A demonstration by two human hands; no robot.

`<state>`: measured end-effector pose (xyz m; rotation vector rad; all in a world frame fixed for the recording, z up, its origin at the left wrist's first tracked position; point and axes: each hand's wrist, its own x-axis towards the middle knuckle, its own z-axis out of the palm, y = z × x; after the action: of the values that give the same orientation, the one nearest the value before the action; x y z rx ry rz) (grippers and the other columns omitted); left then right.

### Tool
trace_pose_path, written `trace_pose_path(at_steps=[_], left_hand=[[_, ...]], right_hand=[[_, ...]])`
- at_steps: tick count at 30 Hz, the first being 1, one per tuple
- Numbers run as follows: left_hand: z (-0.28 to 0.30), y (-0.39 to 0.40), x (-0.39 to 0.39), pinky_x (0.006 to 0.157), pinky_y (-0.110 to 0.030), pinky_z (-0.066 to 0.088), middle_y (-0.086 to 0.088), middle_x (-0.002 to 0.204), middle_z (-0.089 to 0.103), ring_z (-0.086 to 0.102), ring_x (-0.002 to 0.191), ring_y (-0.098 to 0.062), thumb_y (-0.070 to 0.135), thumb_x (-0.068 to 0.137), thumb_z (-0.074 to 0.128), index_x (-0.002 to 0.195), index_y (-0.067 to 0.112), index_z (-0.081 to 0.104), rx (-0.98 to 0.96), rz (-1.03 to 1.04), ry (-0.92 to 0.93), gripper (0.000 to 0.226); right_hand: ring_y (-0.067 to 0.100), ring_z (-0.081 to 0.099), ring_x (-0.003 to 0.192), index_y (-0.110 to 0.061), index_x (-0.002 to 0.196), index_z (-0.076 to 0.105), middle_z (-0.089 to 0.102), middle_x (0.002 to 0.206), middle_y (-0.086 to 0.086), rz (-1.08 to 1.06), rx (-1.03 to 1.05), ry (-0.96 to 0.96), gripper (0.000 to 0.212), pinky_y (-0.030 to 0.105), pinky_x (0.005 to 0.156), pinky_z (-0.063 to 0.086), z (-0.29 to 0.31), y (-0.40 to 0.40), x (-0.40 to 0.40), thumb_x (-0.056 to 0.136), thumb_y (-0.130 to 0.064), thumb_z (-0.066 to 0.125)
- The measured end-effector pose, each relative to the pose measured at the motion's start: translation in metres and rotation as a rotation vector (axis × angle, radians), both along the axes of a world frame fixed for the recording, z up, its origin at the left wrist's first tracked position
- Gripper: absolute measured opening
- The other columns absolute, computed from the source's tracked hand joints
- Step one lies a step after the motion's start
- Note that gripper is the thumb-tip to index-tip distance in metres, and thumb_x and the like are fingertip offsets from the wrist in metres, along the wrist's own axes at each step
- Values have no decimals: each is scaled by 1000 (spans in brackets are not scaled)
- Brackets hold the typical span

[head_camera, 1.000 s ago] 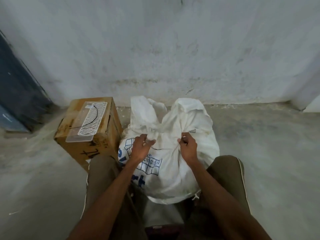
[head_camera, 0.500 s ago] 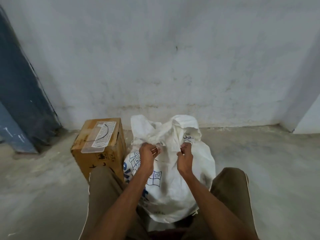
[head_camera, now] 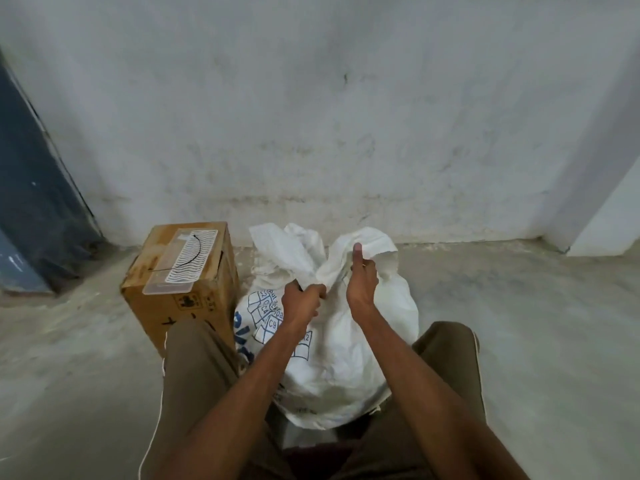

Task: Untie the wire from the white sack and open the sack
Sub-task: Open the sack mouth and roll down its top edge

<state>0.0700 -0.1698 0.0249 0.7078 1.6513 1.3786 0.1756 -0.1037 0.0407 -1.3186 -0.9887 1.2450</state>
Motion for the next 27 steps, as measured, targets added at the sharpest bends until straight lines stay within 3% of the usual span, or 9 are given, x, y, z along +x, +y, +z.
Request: trace_pose_path(at_steps=[4,7,10,13,16,18,20,22,27], left_hand=[[4,-2,0,67,-32,57,-1,97,76,69,81,-16,29,56,81,104,16,69,-43,-296,218,52],[26,-8,-5,95,-44,52,-9,132,54,57,112,-28,30,59,71,135,17,38,4,96,201,84],[58,-8,-11,94,-42,42,-10,132,40,45,118,-30,25,69,72,134,19,35,315,502,561,75],[83,11,-15,93,-34,41,-5,127,41,43,117,-22,22,74,65,122,23,50,525,188,795,51],[95,40,-18,99,-30,41,-1,132,40,42,125,-20,19,79,55,126,25,55,456,-191,862,47],[105,53,-20,98,-31,43,-1,133,50,51,122,-21,24,79,53,129,29,57,283,-354,554,50],[107,64,-24,95,-35,49,1,123,64,61,114,-22,33,71,60,118,29,66,173,-404,342,48],[102,66,-24,95,-38,54,2,113,71,66,106,-20,27,68,70,109,23,72,174,-401,378,41],[83,45,-17,80,-33,57,0,91,76,72,90,-19,0,71,73,95,17,75,359,-385,441,30]], right_hand=[[24,62,84,-8,91,59,64,87,4,-31,-81,56,32,32,74,50,31,25,-3,79,-28,80],[23,58,73,-7,81,55,58,75,3,-27,18,-8,16,34,69,47,45,30,2,75,-8,70],[15,43,64,-10,79,46,41,67,-2,53,136,-39,18,31,64,38,61,21,4,77,-1,62],[12,43,61,-10,77,48,43,64,-5,224,192,-67,16,28,60,37,77,7,2,72,2,58],[8,56,60,-11,75,58,57,63,-7,436,238,-63,9,26,57,44,85,-5,4,75,-3,54],[9,58,64,-16,72,61,59,63,-8,464,202,27,26,27,57,44,80,-5,11,94,-9,49],[17,61,72,-18,87,74,68,75,1,449,136,137,43,31,58,46,73,3,21,105,-41,42],[26,66,77,-8,113,71,71,92,17,412,25,166,81,34,58,50,66,13,29,95,-74,29],[36,69,104,-3,122,63,71,112,21,281,-182,364,78,48,86,58,60,33,46,90,-73,48]])
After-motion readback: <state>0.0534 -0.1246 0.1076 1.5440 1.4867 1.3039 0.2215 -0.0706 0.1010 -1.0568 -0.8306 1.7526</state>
